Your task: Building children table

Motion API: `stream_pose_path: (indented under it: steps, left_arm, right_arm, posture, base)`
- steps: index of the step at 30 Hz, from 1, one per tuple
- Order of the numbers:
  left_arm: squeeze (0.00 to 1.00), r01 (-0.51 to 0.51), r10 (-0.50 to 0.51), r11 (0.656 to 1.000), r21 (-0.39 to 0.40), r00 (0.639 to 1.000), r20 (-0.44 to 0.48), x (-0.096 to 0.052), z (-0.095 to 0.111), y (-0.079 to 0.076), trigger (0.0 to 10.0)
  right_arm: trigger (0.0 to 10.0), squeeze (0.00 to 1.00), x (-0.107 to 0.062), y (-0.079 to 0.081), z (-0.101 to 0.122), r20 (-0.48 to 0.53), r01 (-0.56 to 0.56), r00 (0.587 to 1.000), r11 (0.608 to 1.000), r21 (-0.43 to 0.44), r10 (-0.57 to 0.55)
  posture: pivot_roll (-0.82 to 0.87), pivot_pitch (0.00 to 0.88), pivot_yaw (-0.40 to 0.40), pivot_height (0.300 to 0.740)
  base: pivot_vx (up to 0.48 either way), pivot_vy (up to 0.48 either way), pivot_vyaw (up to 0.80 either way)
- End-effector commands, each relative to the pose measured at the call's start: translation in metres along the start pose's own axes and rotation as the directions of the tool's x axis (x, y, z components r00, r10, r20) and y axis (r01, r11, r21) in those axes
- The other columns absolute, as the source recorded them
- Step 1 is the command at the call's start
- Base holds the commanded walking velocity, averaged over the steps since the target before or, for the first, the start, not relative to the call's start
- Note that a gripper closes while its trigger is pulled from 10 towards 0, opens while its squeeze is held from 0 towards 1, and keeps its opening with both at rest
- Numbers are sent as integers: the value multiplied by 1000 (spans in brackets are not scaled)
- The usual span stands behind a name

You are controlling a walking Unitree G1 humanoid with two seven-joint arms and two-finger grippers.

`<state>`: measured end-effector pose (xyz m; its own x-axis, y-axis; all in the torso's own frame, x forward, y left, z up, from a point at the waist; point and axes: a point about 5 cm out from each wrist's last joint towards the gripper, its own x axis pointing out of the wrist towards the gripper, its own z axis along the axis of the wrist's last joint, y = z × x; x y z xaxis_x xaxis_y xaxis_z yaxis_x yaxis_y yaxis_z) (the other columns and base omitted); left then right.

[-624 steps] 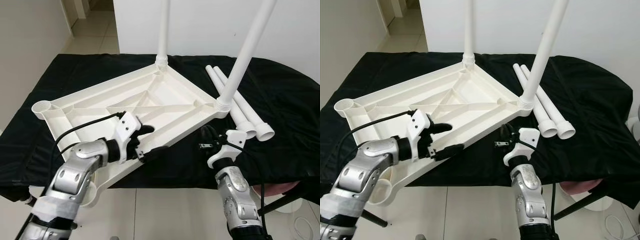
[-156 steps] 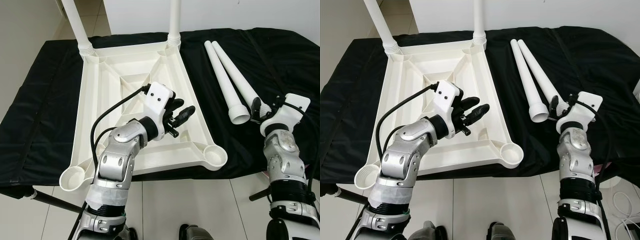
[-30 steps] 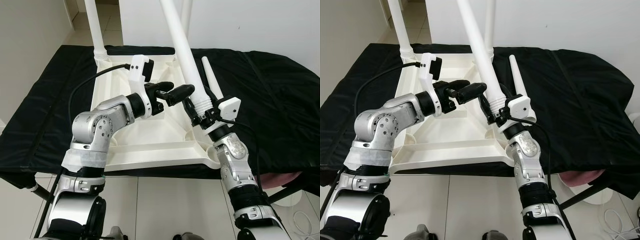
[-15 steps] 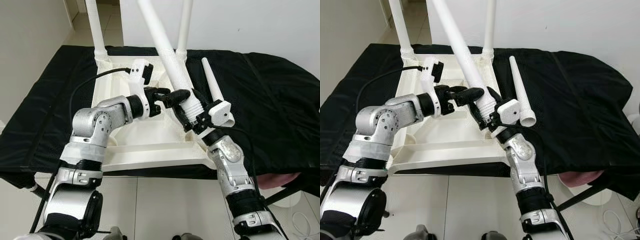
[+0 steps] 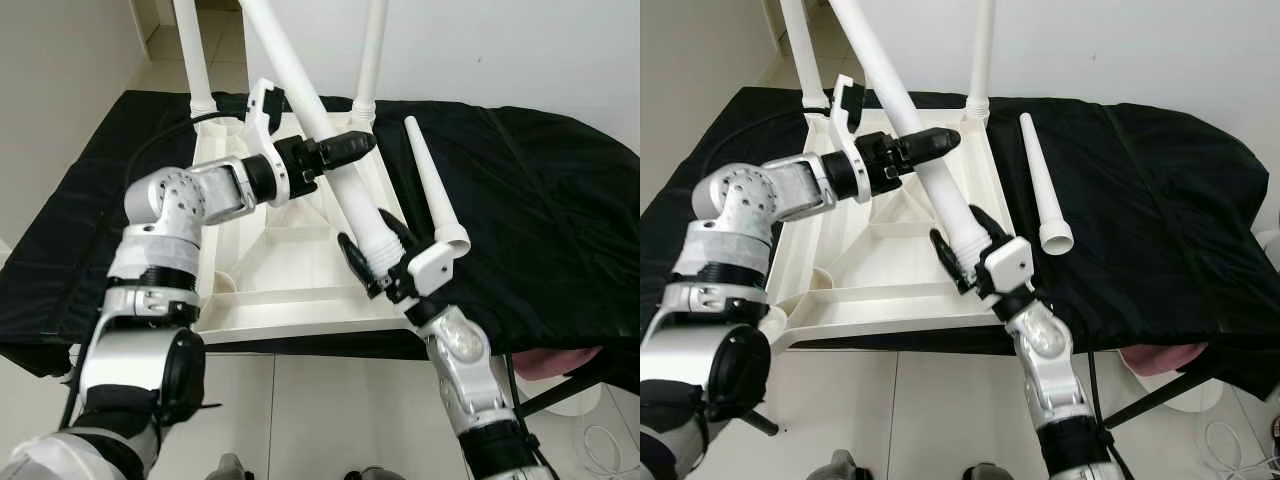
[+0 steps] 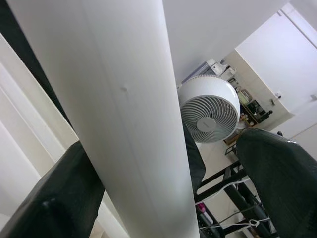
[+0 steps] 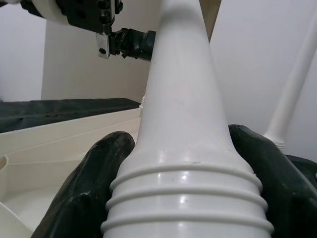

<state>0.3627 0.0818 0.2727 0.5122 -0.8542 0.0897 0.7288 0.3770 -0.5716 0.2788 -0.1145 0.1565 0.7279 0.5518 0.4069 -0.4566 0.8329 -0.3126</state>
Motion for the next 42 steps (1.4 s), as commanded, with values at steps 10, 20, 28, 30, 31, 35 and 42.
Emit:
stream_pose_path:
  steps: [10, 20, 28, 30, 31, 35, 42]
  left_arm:
    - [0, -11, 12, 999, -43, 1000, 11, 6, 22, -1, 10000]
    - [0, -49, 54, 990, -132, 998, 40, 6, 30, 5, 5412]
    - [0, -43, 52, 989, -145, 997, 64, 11, 27, 4, 0]
    - [0, -41, 50, 989, -142, 997, 60, 12, 26, 3, 0]
    - [0, -40, 49, 989, -141, 997, 56, 13, 25, 3, 0]
    - [0, -34, 42, 989, -143, 998, 55, 15, 23, 2, 0]
    - [0, -30, 40, 988, -149, 997, 66, 16, 25, 1, 0]
  right_arm:
    - [10000, 0, -8, -4, -1, -18, 18, 1000, 997, -74, -20]
    - [10000, 0, -5, -5, -2, -14, 15, 1000, 995, -103, -17]
    - [10000, 0, -3, -5, 1, 3, 19, 1000, 992, -121, -19]
    - [10000, 0, -2, -5, 2, 7, 20, 1000, 992, -125, -19]
    - [10000, 0, -2, -6, 2, 10, 21, 1000, 992, -128, -20]
    - [10000, 0, -1, -6, 3, 13, 22, 1000, 991, -132, -21]
    - [10000, 0, -1, -7, 4, 16, 25, 1000, 991, -129, -24]
  posture:
    - [-100, 0, 8, 740]
    - [-92, 0, 8, 740]
    - [-102, 0, 12, 740]
    - [-102, 0, 12, 740]
    - [-105, 0, 12, 740]
    - [-108, 0, 14, 740]
    - [-113, 0, 14, 740]
  base:
    - [0, 0, 0]
    - [0, 0, 0]
    - [0, 0, 0]
    - [0, 0, 0]
    - [0, 0, 0]
    - [0, 0, 0]
    - [0, 0, 0]
